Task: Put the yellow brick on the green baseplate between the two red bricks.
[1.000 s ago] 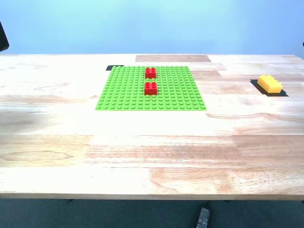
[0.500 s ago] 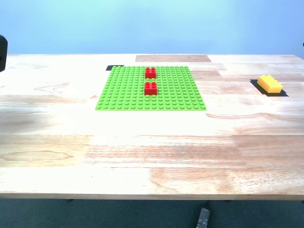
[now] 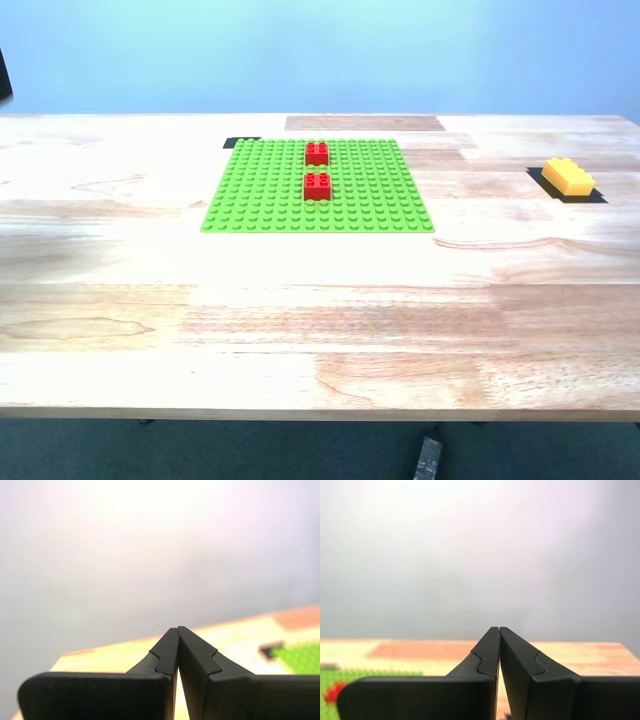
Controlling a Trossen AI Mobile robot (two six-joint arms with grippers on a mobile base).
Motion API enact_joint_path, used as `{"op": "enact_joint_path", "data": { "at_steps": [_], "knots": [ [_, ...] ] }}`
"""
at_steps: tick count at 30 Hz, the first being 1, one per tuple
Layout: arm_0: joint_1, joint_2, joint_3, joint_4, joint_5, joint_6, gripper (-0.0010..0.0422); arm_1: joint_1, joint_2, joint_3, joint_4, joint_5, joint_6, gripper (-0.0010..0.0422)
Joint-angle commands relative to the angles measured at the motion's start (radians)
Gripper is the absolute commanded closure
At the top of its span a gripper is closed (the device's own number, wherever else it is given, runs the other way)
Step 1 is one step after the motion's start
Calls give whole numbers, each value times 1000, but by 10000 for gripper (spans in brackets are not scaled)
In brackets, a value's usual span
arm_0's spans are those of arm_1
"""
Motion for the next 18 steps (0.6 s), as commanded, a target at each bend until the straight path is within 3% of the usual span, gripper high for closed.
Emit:
{"op": "enact_joint_path", "data": {
  "at_steps": [1,7,13,18],
  "knots": [
    [0,1,29,65,48,-45,413,1,7,57,-34,2,19,413],
    [0,97,282,-170,249,-12,412,0,182,296,-262,37,13,413],
    [0,308,576,-470,563,71,412,-3,472,563,-524,36,-50,413],
    [0,478,767,-779,691,162,413,-31,718,737,-679,35,-86,413]
  ]
}}
